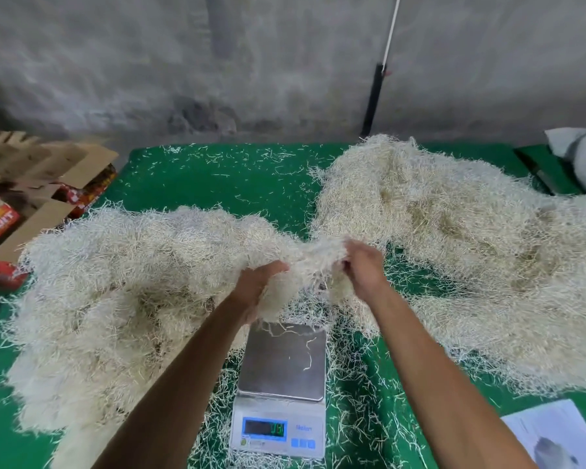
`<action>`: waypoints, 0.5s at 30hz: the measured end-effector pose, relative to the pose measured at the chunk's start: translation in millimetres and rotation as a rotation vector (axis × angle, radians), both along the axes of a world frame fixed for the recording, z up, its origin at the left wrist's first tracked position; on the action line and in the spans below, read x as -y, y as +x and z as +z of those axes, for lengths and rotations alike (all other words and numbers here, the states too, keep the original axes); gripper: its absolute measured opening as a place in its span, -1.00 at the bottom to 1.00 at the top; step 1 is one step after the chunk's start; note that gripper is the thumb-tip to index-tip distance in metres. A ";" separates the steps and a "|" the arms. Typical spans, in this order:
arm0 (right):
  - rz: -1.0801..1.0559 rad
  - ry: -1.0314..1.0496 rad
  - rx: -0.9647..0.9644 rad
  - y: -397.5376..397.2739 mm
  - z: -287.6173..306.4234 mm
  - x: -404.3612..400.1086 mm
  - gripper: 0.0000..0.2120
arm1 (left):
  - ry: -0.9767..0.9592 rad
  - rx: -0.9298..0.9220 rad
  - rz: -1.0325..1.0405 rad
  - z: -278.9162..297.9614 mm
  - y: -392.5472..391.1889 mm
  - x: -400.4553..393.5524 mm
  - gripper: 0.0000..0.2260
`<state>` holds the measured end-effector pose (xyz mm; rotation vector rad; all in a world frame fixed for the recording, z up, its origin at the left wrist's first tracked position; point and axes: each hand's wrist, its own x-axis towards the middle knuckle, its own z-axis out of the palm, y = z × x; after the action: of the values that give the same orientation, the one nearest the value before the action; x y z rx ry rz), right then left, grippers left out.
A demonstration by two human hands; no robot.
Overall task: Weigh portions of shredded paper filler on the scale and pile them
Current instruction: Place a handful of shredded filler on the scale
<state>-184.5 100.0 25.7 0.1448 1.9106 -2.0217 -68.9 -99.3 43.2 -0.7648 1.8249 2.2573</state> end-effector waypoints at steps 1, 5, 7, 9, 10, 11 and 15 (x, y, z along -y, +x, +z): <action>-0.067 -0.034 0.029 -9.4 3.4 -9.4 -0.77 | 0.027 -0.004 -0.011 -0.3 3.9 3.1 -0.80; -0.098 -0.057 -0.029 -9.7 12.5 -12.8 -0.77 | 0.107 -0.100 -0.071 0.6 8.4 1.9 -0.76; 0.063 -0.027 -0.077 7.9 13.0 -1.3 -0.78 | 0.145 -0.108 -0.111 4.3 4.0 -10.2 -0.65; 0.274 0.088 -0.134 23.3 7.3 9.9 -0.80 | 0.131 -0.062 -0.113 6.3 -0.6 -21.7 -0.63; 0.307 0.124 -0.155 26.6 4.2 13.0 -0.80 | 0.104 -0.044 -0.085 5.4 -2.4 -24.3 -0.66; 0.277 0.133 -0.156 26.5 4.1 13.6 -0.80 | 0.073 -0.029 -0.050 3.9 -3.2 -23.8 -0.72; -0.118 -0.131 0.017 -5.7 15.1 -11.0 -0.87 | -0.083 -0.005 0.059 0.3 5.9 -2.5 -0.93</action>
<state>-190.1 111.0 40.8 0.2454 1.7908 -2.2081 -63.0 -96.7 43.5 -0.8378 1.9344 2.2319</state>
